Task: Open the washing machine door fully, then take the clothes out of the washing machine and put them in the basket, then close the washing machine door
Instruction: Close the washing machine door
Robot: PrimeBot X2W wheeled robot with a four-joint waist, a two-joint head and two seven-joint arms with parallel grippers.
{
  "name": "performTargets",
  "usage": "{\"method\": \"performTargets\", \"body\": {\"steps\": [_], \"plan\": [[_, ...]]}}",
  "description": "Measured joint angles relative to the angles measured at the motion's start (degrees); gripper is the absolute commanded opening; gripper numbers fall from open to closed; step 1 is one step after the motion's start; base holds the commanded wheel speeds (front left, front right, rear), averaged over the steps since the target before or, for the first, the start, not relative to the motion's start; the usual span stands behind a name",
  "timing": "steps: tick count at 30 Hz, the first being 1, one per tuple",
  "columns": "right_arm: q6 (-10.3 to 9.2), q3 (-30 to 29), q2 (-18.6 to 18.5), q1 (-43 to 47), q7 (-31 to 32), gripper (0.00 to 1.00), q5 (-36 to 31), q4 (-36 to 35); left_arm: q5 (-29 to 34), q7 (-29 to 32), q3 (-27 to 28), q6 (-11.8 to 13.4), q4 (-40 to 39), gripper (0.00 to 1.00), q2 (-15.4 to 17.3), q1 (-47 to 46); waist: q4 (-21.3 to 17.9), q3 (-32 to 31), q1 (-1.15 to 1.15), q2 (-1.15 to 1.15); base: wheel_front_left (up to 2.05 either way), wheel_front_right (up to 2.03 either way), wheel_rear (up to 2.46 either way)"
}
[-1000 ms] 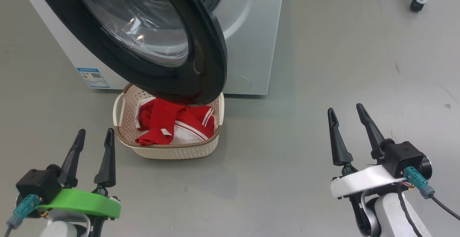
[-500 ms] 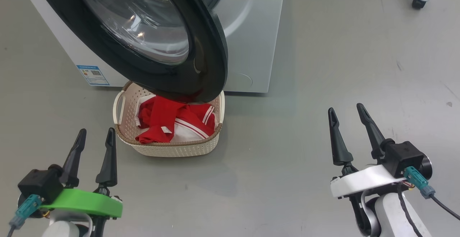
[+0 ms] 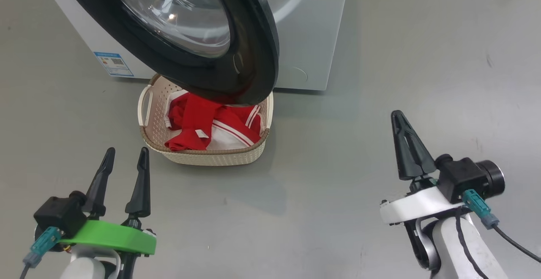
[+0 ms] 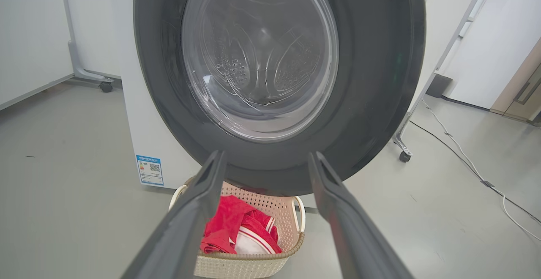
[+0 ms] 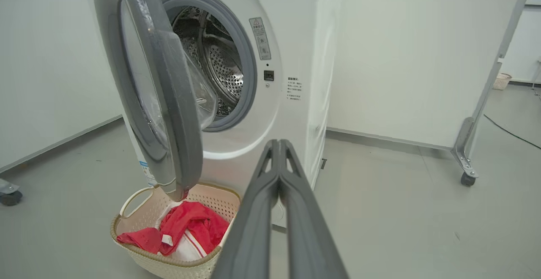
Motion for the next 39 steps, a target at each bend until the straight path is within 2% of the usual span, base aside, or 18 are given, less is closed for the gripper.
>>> {"method": "performTargets", "body": {"steps": [9,17,30,39], "plan": [[2.33,8.9,-2.5,-8.4,0.1,0.00,-5.7,-0.2,0.0,0.0,-2.9,0.0,-0.7,1.00,-1.9,-2.9,3.3,4.4,0.00,0.00,0.00,0.00,0.00],[2.83,13.9,-3.0,-17.6,2.1,0.00,-7.8,1.9,-0.6,0.0,-5.8,0.0,-0.8,1.00,-3.0,-5.7,7.1,8.8,0.00,0.00,0.00,0.00,0.00],[2.85,14.3,-5.1,-26.9,3.8,0.00,-7.5,7.4,-2.0,0.0,-6.3,0.0,-0.8,1.00,-3.9,-10.4,13.3,15.2,0.00,0.00,0.00,0.00,0.00],[2.87,12.6,-6.3,-32.1,3.8,0.00,-6.8,10.0,-2.2,0.0,-6.2,0.0,-0.5,1.00,-4.1,-11.3,15.4,18.6,0.00,0.00,0.00,0.00,0.00]]}}
